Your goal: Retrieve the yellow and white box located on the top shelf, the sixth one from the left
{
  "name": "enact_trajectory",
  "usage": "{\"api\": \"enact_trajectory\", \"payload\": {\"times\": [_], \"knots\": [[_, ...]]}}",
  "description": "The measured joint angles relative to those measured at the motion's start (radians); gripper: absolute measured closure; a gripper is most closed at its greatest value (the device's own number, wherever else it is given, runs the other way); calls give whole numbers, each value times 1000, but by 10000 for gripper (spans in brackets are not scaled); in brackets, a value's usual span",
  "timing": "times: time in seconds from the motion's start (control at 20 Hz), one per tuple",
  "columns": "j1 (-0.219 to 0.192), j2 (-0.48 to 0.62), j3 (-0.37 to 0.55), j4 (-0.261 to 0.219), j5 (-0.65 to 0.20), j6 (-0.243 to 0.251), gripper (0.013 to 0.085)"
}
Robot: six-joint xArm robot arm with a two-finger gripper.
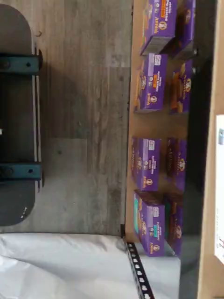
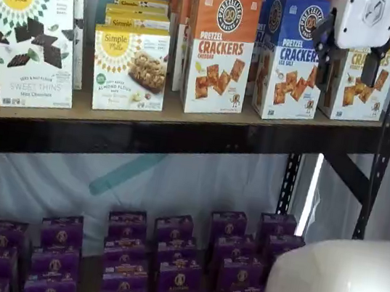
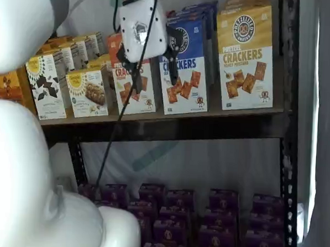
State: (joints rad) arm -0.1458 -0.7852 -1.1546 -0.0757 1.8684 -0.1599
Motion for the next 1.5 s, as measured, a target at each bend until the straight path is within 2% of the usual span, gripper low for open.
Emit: {"api": "enact_trajectory", "payload": {"times": [0.25,0.5,0.75,0.85,1.05,1.5], "knots": [[-83,30,-9,12,-66,-75,130],[-199,82,-47,66,-120,-172,130],[-279,148,-110,93,-123,-249,130],[-323,178,-140,133,-104,-284,130],[-373,197,-153,161,-133,-328,130],[-448,208,-152,169,-224,-399,130]]}}
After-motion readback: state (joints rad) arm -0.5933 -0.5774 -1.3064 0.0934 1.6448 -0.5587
